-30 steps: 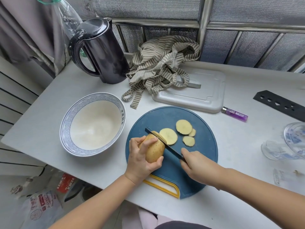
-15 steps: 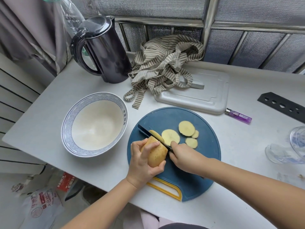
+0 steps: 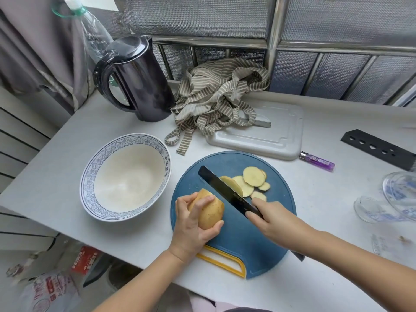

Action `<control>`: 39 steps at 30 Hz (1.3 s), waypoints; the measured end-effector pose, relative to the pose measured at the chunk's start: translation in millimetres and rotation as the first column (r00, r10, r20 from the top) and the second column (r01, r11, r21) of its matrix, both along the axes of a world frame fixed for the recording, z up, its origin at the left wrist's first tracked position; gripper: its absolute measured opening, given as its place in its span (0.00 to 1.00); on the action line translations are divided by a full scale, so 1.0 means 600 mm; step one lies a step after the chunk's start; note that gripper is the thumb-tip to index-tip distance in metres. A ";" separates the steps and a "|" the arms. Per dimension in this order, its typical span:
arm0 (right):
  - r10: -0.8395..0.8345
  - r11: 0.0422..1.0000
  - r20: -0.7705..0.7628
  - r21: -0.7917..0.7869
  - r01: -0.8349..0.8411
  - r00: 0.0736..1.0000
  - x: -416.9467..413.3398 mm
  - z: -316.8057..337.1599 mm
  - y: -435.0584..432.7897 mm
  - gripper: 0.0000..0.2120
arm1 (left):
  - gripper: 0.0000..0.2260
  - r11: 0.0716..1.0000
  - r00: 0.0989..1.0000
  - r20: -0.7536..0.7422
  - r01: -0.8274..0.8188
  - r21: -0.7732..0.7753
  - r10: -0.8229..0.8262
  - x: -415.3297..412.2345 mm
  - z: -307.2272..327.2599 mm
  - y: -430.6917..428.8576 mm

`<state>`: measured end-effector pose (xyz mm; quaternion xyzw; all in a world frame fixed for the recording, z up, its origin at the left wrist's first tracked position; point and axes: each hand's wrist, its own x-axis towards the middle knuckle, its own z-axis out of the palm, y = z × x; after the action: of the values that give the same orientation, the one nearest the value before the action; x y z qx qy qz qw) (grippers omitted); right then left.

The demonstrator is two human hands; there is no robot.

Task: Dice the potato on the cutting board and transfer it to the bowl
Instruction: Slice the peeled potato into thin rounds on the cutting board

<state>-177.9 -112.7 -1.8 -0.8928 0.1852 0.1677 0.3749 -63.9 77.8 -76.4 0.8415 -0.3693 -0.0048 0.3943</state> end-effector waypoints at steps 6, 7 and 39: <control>0.024 1.000 0.047 0.017 -0.025 0.999 -0.009 0.027 0.016 0.12 | 0.26 1.000 0.999 -0.035 -0.003 0.008 0.004 -0.003 0.007 -0.001; 0.028 1.000 0.049 0.013 -0.029 0.998 -0.010 0.030 0.015 0.12 | 0.26 1.000 0.999 -0.047 -0.003 0.012 0.003 -0.003 0.009 -0.001; -0.208 0.799 -0.216 0.526 0.293 0.954 0.014 0.002 -0.049 0.09 | 0.26 0.999 0.999 -0.025 -0.022 -0.024 0.021 0.003 0.006 -0.005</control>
<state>-169.2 -142.2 -0.3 -0.6990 0.2724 0.2281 0.6205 -62.0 74.9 -72.9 0.8404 -0.3553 -0.0061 0.4092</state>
